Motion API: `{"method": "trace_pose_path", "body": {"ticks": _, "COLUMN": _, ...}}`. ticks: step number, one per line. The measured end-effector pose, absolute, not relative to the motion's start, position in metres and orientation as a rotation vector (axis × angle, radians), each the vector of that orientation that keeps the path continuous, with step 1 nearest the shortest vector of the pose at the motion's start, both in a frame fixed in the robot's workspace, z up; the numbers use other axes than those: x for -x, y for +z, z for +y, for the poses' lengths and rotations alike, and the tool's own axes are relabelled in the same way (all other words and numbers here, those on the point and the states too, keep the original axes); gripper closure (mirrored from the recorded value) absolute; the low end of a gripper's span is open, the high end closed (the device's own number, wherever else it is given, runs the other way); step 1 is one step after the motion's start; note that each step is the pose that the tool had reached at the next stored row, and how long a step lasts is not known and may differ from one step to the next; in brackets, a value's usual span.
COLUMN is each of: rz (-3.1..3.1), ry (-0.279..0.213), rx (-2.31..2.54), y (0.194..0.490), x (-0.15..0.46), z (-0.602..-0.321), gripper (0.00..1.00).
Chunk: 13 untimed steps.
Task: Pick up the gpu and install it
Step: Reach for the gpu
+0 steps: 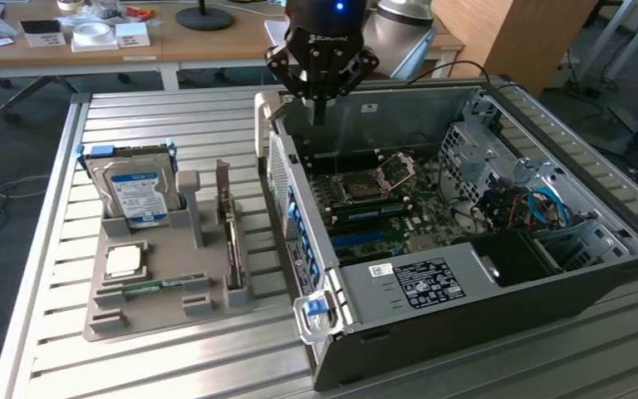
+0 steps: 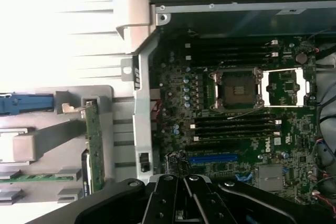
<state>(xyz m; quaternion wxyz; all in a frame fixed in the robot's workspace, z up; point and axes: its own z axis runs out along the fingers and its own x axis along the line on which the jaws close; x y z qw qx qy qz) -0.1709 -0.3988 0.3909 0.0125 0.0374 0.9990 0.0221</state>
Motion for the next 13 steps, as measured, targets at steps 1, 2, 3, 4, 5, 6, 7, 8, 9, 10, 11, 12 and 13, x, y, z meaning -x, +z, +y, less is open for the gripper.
{"method": "trace_pose_path", "body": {"ticks": 1, "rz": 3.114, "ry": 0.069, "rx": -0.116, "y": 0.391, "x": 0.173, "z": -0.399, "gripper": 0.89}}
{"method": "trace_pose_path", "body": {"ticks": 2, "rz": 3.114, "ry": 0.069, "rx": -0.117, "y": 0.391, "x": 0.175, "z": -0.399, "gripper": 0.89}}
{"method": "trace_pose_path", "body": {"ticks": 3, "rz": 3.114, "ry": 0.069, "rx": -0.117, "y": 0.391, "x": 0.178, "z": -0.399, "gripper": 0.89}}
{"method": "trace_pose_path", "body": {"ticks": 4, "rz": 3.114, "ry": 0.069, "rx": -0.117, "y": 0.390, "x": 0.181, "z": -0.399, "gripper": 0.89}}
{"method": "trace_pose_path", "body": {"ticks": 5, "rz": 3.114, "ry": 0.069, "rx": -0.117, "y": 0.390, "x": 0.183, "z": -0.399, "gripper": 0.89}}
{"method": "trace_pose_path", "body": {"ticks": 6, "rz": 3.114, "ry": 0.069, "rx": -0.117, "y": 0.390, "x": 0.186, "z": -0.399, "gripper": 0.89}}
{"method": "trace_pose_path", "body": {"ticks": 7, "rz": 3.114, "ry": 0.069, "rx": -0.117, "y": 0.390, "x": 0.188, "z": -0.399, "gripper": 0.89}}
{"method": "trace_pose_path", "body": {"ticks": 8, "rz": 3.114, "ry": 0.069, "rx": -0.116, "y": 0.390, "x": 0.191, "z": -0.399, "gripper": 0.89}}
{"method": "trace_pose_path", "body": {"ticks": 9, "rz": 3.114, "ry": 0.069, "rx": -0.116, "y": 0.389, "x": 0.193, "z": -0.399, "gripper": 0.89}}
{"method": "trace_pose_path", "body": {"ticks": 10, "rz": 3.114, "ry": 0.069, "rx": -0.117, "y": 0.389, "x": 0.196, "z": -0.399, "gripper": 0.89}}
{"method": "trace_pose_path", "body": {"ticks": 11, "rz": 3.114, "ry": 0.069, "rx": -0.117, "y": 0.389, "x": 0.199, "z": -0.398, "gripper": 0.89}}
{"method": "trace_pose_path", "body": {"ticks": 12, "rz": 3.114, "ry": 0.069, "rx": -0.117, "y": 0.389, "x": 0.201, "z": -0.398, "gripper": 0.89}}
{"method": "trace_pose_path", "body": {"ticks": 13, "rz": 3.114, "ry": 0.069, "rx": -0.117, "y": 0.389, "x": 0.204, "z": -0.398, "gripper": 0.89}}
